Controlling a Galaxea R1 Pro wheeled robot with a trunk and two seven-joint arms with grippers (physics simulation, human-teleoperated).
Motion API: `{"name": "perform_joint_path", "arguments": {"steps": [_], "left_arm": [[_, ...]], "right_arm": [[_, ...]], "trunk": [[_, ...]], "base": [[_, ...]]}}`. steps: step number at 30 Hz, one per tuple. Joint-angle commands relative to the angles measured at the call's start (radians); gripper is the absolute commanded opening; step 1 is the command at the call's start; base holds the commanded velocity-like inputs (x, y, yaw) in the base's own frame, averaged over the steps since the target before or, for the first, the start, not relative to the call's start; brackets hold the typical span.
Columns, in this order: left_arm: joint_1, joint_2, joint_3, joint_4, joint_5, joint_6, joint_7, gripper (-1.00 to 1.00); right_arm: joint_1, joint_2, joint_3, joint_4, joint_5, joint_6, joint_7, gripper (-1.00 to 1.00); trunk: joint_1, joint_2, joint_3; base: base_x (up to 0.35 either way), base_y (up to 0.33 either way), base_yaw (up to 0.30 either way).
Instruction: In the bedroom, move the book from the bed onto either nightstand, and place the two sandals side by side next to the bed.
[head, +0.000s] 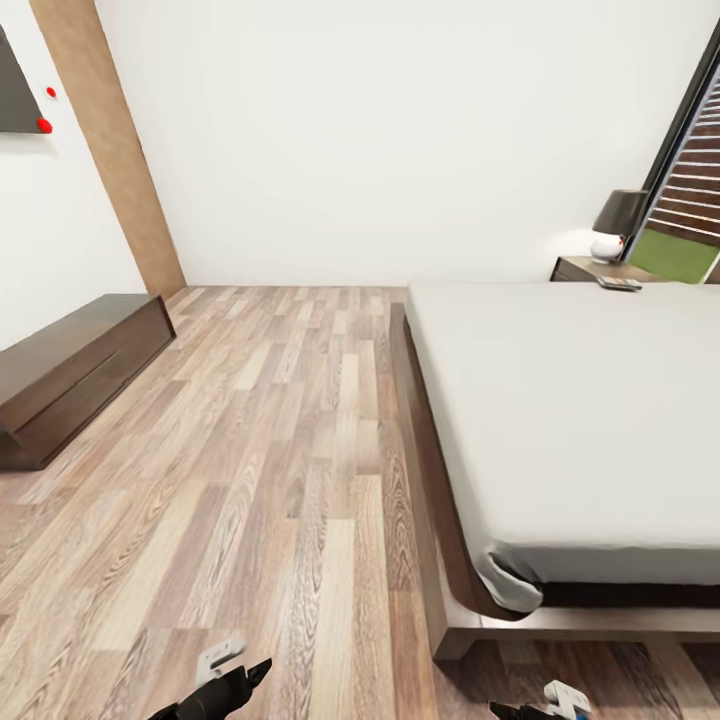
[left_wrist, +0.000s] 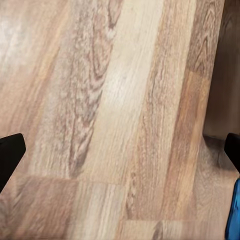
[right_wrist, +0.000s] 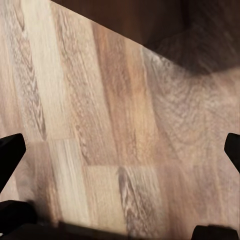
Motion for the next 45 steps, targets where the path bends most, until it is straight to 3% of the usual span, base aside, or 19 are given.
{"name": "perform_joint_path", "arguments": {"steps": [1,45], "left_arm": [[-0.001,0.000,-0.004,0.002,0.009,-0.002,-0.003,1.00],[0.004,-0.001,-0.004,0.002,0.009,-0.002,-0.002,1.00]], "right_arm": [[0.000,0.000,-0.002,-0.001,-0.009,0.010,0.004,1.00],[0.000,0.000,-0.002,-0.001,-0.009,0.009,0.002,1.00]], "trunk": [[0.000,0.000,-0.001],[0.000,0.000,-0.001]], "base": [[0.000,0.000,0.253],[0.000,0.000,0.292]]}}
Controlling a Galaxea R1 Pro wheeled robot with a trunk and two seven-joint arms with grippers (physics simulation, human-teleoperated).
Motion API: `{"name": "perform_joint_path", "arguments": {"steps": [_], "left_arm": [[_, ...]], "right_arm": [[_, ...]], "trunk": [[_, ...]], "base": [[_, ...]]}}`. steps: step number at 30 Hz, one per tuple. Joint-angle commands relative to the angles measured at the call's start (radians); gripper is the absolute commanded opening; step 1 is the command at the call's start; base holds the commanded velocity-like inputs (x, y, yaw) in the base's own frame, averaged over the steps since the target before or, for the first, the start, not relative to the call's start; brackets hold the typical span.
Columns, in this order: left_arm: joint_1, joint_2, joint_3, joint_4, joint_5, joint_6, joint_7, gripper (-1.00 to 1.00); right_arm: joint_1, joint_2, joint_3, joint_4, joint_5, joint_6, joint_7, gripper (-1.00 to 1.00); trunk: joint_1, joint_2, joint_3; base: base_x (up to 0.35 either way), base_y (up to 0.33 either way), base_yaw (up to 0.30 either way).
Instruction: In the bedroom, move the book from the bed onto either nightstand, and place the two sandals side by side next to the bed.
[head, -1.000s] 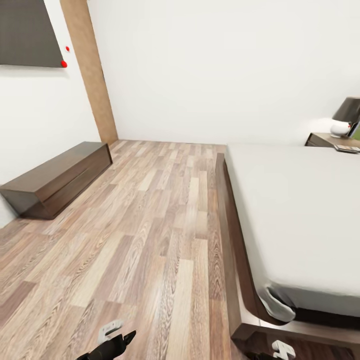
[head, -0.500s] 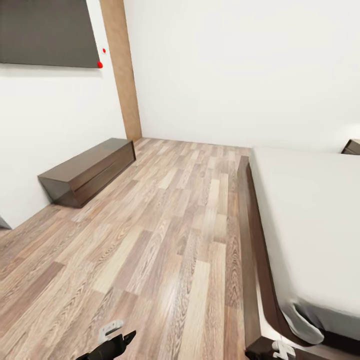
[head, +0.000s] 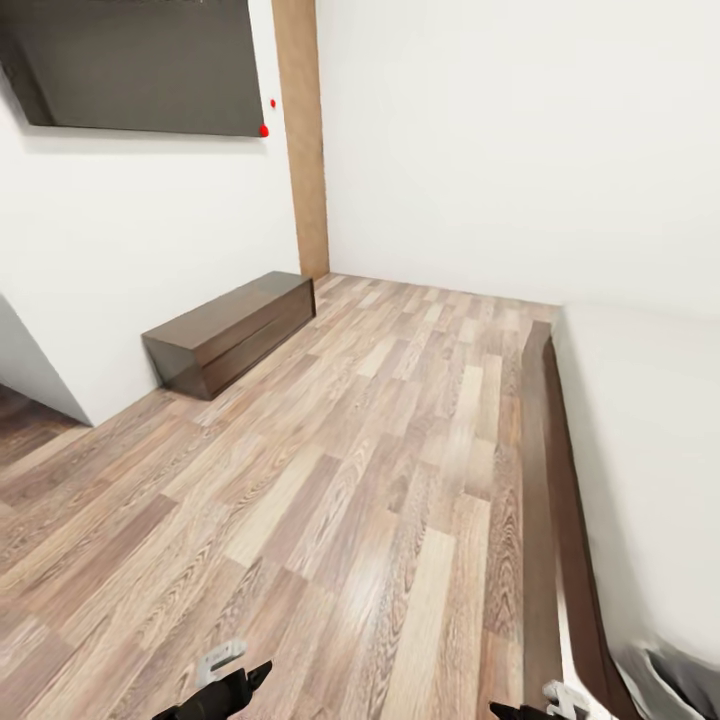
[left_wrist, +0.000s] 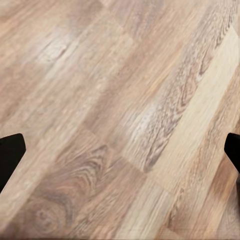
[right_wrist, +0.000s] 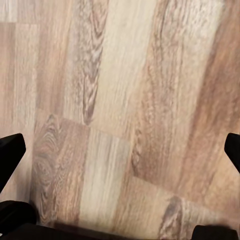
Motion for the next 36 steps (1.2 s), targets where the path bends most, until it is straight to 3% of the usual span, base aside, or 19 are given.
{"name": "perform_joint_path", "arguments": {"steps": [1,20,27,36], "left_arm": [[-0.001,0.000,-0.004,0.002,0.009,-0.002,-0.003,1.00],[-0.001,0.000,-0.004,0.002,0.009,-0.002,-0.002,1.00],[-0.001,0.000,-0.004,0.002,0.009,-0.002,-0.003,1.00],[0.000,0.000,-0.004,0.002,0.009,-0.002,-0.004,1.00]], "right_arm": [[0.000,0.000,-0.002,-0.001,-0.010,0.010,0.004,1.00],[0.000,0.000,-0.002,-0.001,-0.010,0.010,0.003,1.00],[0.000,0.000,-0.002,0.000,-0.010,0.011,0.003,1.00],[0.000,0.001,-0.002,0.023,-0.010,0.011,0.003,1.00]], "trunk": [[0.000,0.000,-0.001],[-0.073,0.133,0.059],[-0.077,0.140,0.062],[-0.111,0.203,0.090]], "base": [[0.000,0.000,0.294],[0.000,0.000,0.280],[0.000,0.000,0.036],[0.000,0.000,0.002]]}}
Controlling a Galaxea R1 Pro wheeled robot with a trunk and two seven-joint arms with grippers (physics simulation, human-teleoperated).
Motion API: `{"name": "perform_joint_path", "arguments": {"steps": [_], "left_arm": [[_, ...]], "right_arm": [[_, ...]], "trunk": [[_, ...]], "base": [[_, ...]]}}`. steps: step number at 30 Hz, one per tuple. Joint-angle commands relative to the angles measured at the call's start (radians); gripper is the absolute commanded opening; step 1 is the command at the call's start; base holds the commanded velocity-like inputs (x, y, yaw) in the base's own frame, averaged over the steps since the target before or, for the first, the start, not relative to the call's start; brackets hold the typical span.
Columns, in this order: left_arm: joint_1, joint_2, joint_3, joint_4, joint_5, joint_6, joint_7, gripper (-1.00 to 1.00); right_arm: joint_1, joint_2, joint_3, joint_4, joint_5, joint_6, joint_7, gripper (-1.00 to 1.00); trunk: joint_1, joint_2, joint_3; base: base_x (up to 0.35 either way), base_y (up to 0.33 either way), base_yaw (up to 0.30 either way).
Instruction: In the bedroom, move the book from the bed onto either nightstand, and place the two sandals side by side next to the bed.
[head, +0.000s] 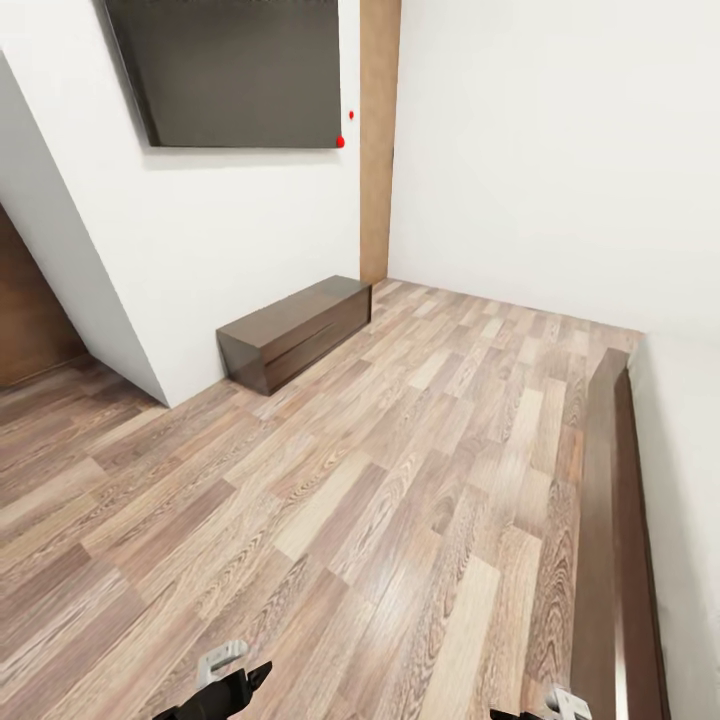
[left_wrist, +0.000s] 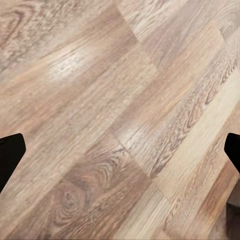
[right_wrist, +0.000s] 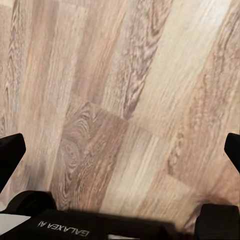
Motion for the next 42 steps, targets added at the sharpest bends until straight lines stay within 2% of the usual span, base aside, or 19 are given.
{"name": "perform_joint_path", "arguments": {"steps": [1,5,15,42], "left_arm": [[0.000,0.000,-0.004,0.002,0.009,-0.002,-0.003,1.00],[0.000,0.000,-0.004,0.002,0.009,-0.002,-0.004,1.00],[-0.001,0.000,-0.004,0.002,0.009,0.001,-0.005,1.00],[0.000,0.000,-0.005,0.001,0.008,0.003,-0.005,1.00]], "right_arm": [[0.000,0.000,-0.003,0.019,-0.009,0.011,0.004,1.00],[0.000,0.000,-0.003,0.082,-0.010,0.010,0.004,1.00],[0.000,0.000,-0.003,0.148,-0.009,0.011,0.004,1.00],[0.000,0.003,-0.004,0.157,-0.009,0.011,0.004,1.00]], "trunk": [[-0.004,0.007,0.002],[-0.019,0.035,0.015],[-0.058,0.105,0.046],[-0.161,0.294,0.131]], "base": [[0.000,0.000,0.000],[0.000,0.000,0.000],[0.000,0.000,0.000],[0.000,0.000,0.000]]}}
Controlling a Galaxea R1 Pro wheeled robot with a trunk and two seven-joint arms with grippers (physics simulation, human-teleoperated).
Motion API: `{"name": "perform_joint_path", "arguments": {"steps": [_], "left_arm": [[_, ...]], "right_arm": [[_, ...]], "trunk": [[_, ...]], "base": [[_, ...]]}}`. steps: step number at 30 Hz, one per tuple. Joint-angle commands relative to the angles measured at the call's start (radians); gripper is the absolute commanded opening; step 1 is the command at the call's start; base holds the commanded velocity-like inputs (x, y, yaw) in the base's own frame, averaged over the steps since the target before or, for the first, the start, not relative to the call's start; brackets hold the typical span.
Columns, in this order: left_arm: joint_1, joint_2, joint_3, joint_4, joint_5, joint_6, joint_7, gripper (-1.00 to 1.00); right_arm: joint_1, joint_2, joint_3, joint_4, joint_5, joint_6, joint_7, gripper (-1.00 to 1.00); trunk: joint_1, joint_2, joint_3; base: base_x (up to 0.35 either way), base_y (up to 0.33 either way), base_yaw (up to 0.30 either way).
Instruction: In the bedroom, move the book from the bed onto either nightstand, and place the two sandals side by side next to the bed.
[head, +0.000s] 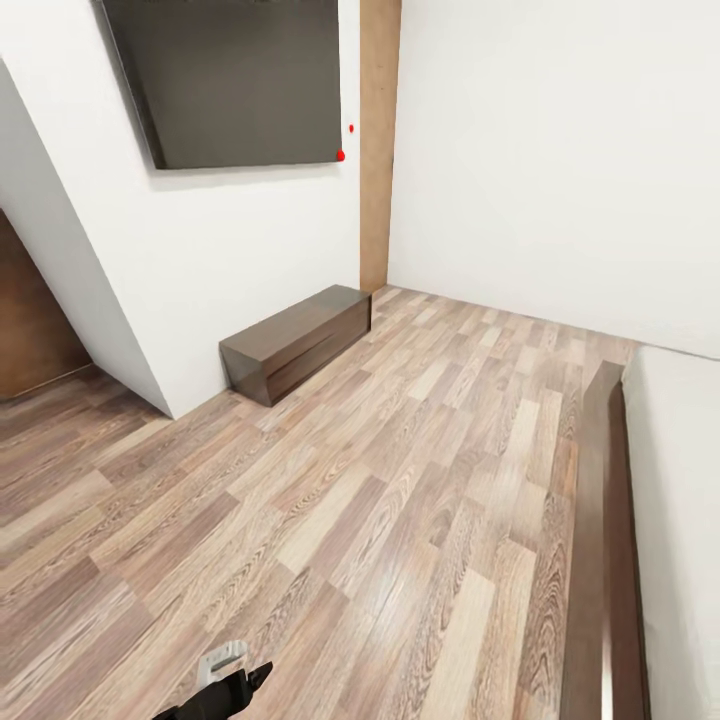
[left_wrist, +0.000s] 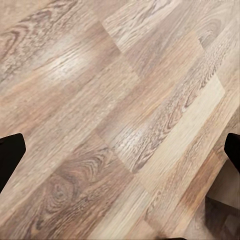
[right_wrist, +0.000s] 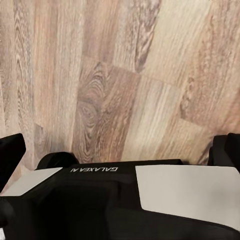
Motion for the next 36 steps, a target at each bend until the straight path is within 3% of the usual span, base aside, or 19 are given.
{"name": "perform_joint_path", "arguments": {"steps": [1,36], "left_arm": [[-0.001,0.000,-0.004,0.002,0.008,-0.002,-0.003,1.00],[0.000,-0.001,-0.004,0.002,0.009,-0.002,-0.001,1.00]], "right_arm": [[-0.001,-0.001,-0.004,0.002,-0.011,0.010,0.004,1.00],[-0.001,0.000,-0.006,-0.001,-0.016,0.017,0.005,1.00]], "trunk": [[-0.004,0.007,0.002],[-0.138,0.252,0.112]], "base": [[0.000,0.000,0.000],[0.000,0.000,0.000]]}}
